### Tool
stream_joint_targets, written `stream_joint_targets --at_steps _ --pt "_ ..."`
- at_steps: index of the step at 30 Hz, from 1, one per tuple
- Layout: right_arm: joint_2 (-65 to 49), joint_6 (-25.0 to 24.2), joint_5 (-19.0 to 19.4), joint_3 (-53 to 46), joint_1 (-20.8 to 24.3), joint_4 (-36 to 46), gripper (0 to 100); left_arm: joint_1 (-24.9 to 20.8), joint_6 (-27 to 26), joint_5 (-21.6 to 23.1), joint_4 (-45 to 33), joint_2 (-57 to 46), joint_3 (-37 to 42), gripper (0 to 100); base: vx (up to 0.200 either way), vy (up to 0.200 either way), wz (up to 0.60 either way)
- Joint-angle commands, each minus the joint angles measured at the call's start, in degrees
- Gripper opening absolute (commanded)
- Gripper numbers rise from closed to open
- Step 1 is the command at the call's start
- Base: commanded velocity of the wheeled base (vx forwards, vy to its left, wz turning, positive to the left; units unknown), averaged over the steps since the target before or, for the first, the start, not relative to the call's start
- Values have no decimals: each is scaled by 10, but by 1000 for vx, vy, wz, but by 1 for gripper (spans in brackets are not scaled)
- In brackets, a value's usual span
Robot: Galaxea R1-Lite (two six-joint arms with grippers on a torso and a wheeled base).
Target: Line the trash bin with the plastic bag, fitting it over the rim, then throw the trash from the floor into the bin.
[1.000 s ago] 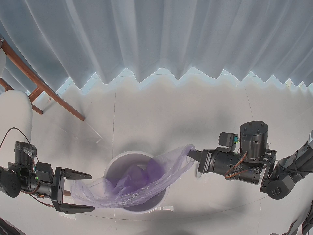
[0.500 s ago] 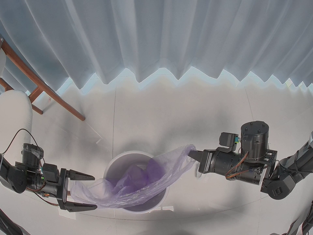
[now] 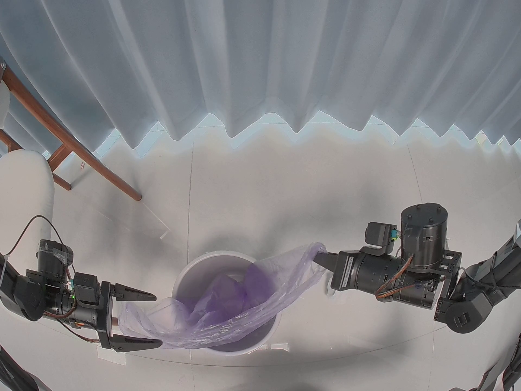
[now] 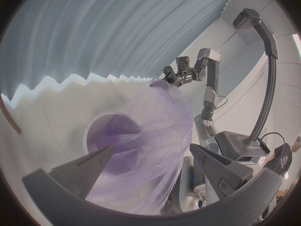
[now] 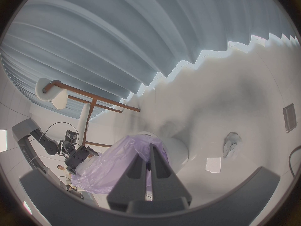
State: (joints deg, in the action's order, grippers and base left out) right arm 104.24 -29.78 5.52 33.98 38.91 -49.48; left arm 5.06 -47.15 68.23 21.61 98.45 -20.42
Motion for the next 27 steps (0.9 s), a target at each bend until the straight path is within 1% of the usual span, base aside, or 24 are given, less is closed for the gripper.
stream_joint_targets --at_steps 1,4,5,13,15,17,21,24,27 --pt "1 0 0 0 0 0 0 0 0 0 1 10 -1 100 0 0 0" --pt "2 0 0 0 2 0 0 0 0 -2 4 17 -3 100 0 0 0" --pt "3 0 0 1 4 0 0 0 0 -2 4 18 -4 0 0 0 0" --pt "4 1 0 4 20 3 0 0 7 -2 -2 14 -6 0 0 0 0" --pt "3 0 1 3 20 4 0 2 22 -2 -9 5 0 0 0 0 0" --pt "0 -4 3 0 19 4 0 3 47 0 -36 -26 11 0 0 0 0" --pt "-12 -9 18 -13 16 9 0 -1 114 1 -148 -114 -5 0 0 0 0" --pt "-9 -9 25 -27 14 23 0 -3 153 0 -248 -161 -44 0 0 0 0" --pt "10 -11 25 -29 14 24 0 -5 220 -1 -353 -186 -98 0 0 0 0"
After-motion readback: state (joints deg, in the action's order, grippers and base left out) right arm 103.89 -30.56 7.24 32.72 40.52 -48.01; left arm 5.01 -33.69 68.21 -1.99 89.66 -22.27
